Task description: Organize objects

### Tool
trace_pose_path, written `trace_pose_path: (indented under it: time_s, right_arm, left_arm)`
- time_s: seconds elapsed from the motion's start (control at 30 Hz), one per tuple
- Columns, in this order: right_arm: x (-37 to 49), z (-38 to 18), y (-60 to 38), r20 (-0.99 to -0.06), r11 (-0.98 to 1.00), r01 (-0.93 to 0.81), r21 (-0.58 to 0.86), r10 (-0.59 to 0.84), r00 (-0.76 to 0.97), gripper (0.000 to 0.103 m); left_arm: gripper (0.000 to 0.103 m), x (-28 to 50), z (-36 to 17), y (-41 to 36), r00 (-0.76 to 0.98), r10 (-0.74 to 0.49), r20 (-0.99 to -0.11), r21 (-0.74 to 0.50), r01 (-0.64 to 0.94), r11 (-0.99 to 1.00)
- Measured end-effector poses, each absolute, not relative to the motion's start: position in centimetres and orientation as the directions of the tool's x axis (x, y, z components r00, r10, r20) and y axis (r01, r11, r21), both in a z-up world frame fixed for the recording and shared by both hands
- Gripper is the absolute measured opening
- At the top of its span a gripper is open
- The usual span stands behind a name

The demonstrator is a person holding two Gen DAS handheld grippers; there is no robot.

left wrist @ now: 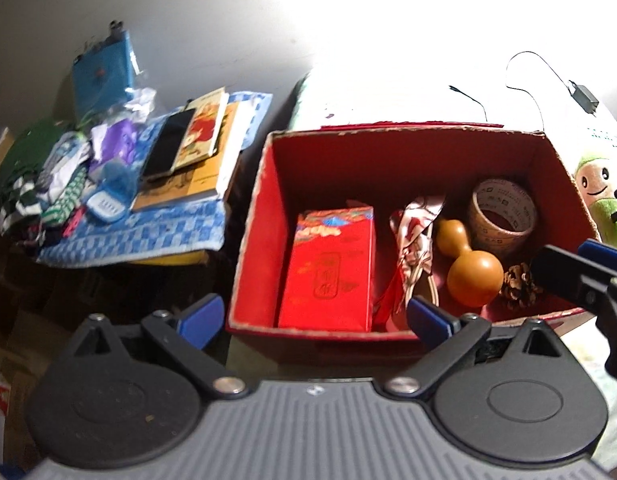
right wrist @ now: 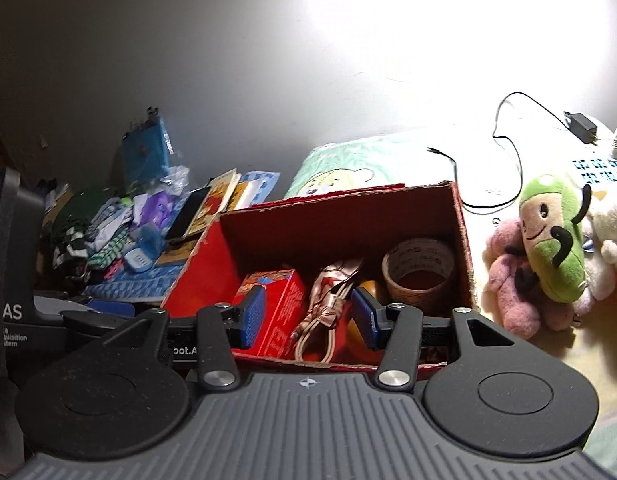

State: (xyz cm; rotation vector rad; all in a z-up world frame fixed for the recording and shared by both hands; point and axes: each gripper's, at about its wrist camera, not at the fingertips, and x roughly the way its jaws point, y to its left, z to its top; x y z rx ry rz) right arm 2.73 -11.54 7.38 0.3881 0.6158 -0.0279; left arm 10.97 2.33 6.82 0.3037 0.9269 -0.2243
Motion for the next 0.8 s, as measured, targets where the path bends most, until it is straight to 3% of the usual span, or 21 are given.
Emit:
trace_pose_path:
  time_s: [0.27,0.8]
  right_arm:
    - [3.2,7.6,-12.1,-0.567,0.913,0.235,0.333,-0.005,0.824,0.052]
    - [5.5,6.0,-13.2,-0.623,0.893,0.322,0.316,-0.06,0.78,0.052]
  left_arm:
    - [0.099,12.6,6.4,1.0,0.581,-0.08,-0.81,0.175,0.37,0.912]
    - [0.099,15.4,3.9,-0.5,0.536,-0.115,-0.837,0.135,0.405,0.904]
